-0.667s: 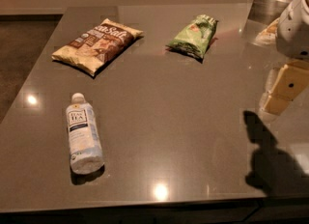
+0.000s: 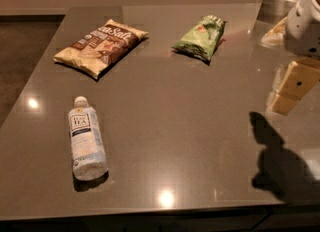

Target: Move green jalapeno chip bag near blue plastic bottle

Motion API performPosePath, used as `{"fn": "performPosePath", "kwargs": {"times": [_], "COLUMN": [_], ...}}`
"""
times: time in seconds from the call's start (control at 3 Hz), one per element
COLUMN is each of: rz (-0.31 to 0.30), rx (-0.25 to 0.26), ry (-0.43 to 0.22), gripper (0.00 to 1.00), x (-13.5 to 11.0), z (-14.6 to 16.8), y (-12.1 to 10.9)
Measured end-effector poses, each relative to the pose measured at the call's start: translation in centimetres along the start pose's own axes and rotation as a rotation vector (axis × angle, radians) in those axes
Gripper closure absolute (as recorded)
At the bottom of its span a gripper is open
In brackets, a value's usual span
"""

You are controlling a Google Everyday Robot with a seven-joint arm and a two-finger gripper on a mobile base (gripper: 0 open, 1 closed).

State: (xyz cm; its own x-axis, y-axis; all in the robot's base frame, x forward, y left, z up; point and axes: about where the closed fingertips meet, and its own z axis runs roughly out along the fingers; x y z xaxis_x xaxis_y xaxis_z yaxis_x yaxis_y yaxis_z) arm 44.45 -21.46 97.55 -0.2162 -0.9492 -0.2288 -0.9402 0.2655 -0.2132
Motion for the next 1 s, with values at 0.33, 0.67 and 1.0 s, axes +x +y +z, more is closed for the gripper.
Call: {"fn": "performPosePath", "kwargs": {"times": [0.33,0.67,1.0], "rz": [0.039,0.077,0.160], "rx": [-0.028,-0.050,-0.031], "ry": [-0.062,-0.129,-0.192], "gripper": [0.00,0.00,0.00], "x": [-0.6,-1.1,-1.9], "z": [2.0,3.7,5.4], "y": [-3.1,-5.8,-8.8]}}
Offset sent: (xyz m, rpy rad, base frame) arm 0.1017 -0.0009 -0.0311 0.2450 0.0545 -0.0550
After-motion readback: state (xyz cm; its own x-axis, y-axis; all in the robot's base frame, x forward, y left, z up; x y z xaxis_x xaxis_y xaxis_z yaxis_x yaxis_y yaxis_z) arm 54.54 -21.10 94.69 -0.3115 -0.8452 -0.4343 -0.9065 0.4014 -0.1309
